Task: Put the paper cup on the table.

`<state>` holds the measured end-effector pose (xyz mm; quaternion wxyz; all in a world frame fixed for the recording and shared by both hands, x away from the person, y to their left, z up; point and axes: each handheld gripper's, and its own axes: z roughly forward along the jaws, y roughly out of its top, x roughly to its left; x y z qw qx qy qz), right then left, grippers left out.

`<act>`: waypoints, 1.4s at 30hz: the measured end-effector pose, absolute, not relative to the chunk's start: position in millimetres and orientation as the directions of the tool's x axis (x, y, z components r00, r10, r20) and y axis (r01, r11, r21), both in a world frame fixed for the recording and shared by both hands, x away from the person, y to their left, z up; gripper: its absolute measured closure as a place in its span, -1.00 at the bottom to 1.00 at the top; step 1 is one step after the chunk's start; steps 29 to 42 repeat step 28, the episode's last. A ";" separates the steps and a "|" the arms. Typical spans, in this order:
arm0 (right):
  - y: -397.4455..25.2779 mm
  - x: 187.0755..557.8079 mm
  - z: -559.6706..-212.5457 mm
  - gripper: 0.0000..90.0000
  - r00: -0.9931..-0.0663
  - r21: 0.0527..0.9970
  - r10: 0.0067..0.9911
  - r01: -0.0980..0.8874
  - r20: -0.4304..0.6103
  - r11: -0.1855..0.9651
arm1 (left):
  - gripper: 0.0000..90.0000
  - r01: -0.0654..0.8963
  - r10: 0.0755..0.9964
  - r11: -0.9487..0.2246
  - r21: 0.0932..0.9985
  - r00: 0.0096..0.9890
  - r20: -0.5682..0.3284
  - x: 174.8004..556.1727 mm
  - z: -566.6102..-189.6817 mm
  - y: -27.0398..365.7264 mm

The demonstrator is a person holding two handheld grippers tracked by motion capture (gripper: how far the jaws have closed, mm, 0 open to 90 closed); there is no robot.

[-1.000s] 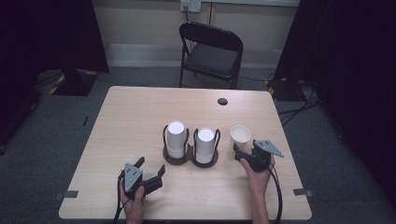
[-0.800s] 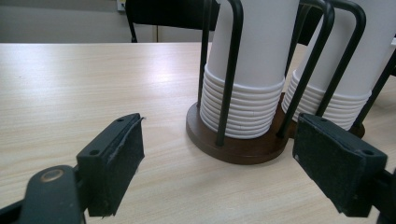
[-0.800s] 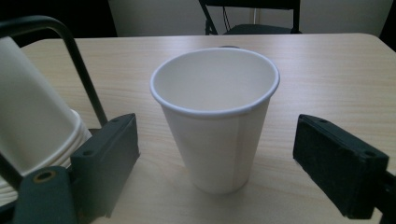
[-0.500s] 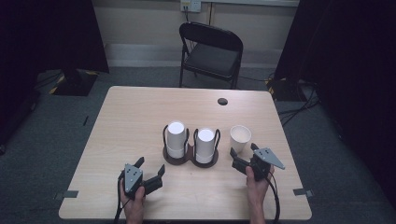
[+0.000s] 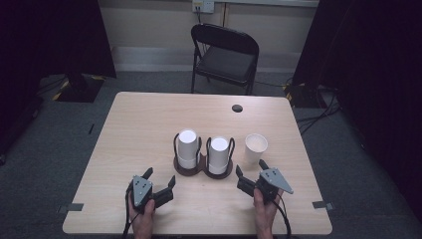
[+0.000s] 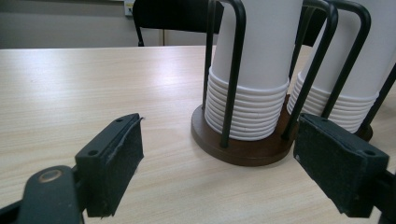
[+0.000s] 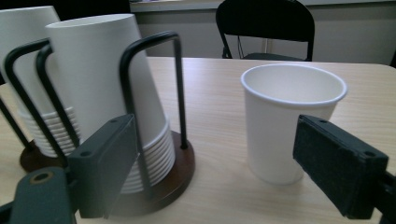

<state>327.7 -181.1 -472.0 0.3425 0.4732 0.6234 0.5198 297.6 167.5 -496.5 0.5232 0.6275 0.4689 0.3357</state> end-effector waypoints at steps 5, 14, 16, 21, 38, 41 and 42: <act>-170.3 317.2 -476.0 -0.71 -0.345 0.974 0.938 0.223 0.040 0.040 | -0.66 0.233 0.944 -0.015 0.972 0.323 -0.063 296.9 -496.5 166.5; -154.6 305.0 -487.7 -0.71 -0.363 0.973 0.932 0.221 0.020 0.065 | -0.65 0.233 0.952 -0.008 0.973 0.299 -0.064 295.7 -496.5 165.9; -152.2 302.5 -491.8 -0.71 -0.369 0.973 0.929 0.218 0.010 0.076 | -0.65 0.235 0.953 -0.010 0.972 0.296 -0.062 296.0 -496.4 166.0; -149.7 298.1 -495.4 -0.71 -0.382 0.979 0.924 0.190 0.001 0.077 | -0.65 0.226 0.956 -0.008 0.974 0.286 -0.059 295.0 -496.6 165.5; -150.3 299.9 -495.1 -0.71 -0.371 0.975 0.928 0.210 0.014 0.069 | -0.65 0.223 0.958 -0.021 0.975 0.285 -0.045 294.4 -496.6 164.9; -150.3 299.9 -495.1 -0.71 -0.371 0.975 0.928 0.210 0.014 0.069 | -0.65 0.223 0.958 -0.021 0.975 0.285 -0.045 294.4 -496.6 164.9; -150.3 299.9 -495.1 -0.71 -0.371 0.975 0.928 0.210 0.014 0.069 | -0.65 0.223 0.958 -0.021 0.975 0.285 -0.045 294.4 -496.6 164.9</act>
